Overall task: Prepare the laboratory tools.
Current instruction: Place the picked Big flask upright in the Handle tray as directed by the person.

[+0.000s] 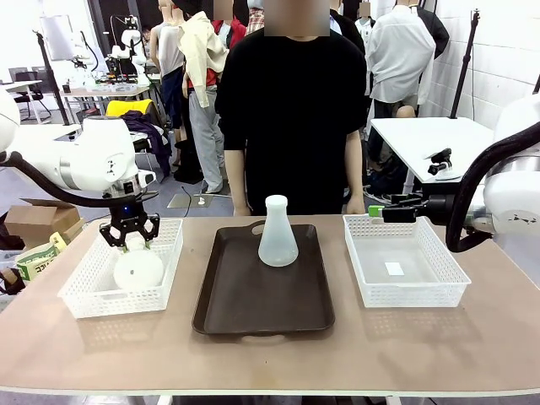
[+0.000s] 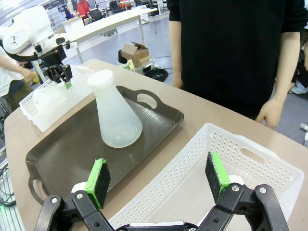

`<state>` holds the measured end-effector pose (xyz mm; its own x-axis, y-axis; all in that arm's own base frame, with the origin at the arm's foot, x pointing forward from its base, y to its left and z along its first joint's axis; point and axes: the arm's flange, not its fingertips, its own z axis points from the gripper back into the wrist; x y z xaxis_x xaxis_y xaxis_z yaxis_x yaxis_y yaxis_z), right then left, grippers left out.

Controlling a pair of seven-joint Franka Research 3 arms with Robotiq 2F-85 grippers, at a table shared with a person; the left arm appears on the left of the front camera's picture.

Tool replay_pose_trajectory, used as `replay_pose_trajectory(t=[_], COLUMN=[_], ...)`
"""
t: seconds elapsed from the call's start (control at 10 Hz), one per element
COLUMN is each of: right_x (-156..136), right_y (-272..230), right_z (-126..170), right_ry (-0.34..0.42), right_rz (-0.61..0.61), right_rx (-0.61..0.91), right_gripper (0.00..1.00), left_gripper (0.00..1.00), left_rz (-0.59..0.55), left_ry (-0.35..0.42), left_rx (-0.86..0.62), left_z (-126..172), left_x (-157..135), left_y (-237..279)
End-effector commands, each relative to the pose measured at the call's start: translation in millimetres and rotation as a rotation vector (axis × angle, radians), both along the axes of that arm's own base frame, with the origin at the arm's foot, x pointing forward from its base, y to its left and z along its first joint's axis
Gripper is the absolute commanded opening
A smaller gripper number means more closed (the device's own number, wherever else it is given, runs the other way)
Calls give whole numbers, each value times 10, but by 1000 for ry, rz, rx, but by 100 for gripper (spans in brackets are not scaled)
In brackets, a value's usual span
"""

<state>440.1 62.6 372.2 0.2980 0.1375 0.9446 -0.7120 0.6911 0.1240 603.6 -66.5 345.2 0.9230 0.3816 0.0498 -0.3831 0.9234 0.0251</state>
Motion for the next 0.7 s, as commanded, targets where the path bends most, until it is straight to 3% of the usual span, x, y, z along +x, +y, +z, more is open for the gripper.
replay_pose_trajectory(t=[0.0,0.6], right_x=[-23,-23], right_y=[7,7], right_z=[-5,-5], right_ry=[11,11], right_rz=[-8,-8], right_rx=[-1,-1], right_gripper=[100,100], left_gripper=[0,0], left_rz=[-53,-193], left_ry=[-24,-186], left_rx=[3,-140], left_z=[256,1014], left_x=[-169,-668], left_y=[96,139])
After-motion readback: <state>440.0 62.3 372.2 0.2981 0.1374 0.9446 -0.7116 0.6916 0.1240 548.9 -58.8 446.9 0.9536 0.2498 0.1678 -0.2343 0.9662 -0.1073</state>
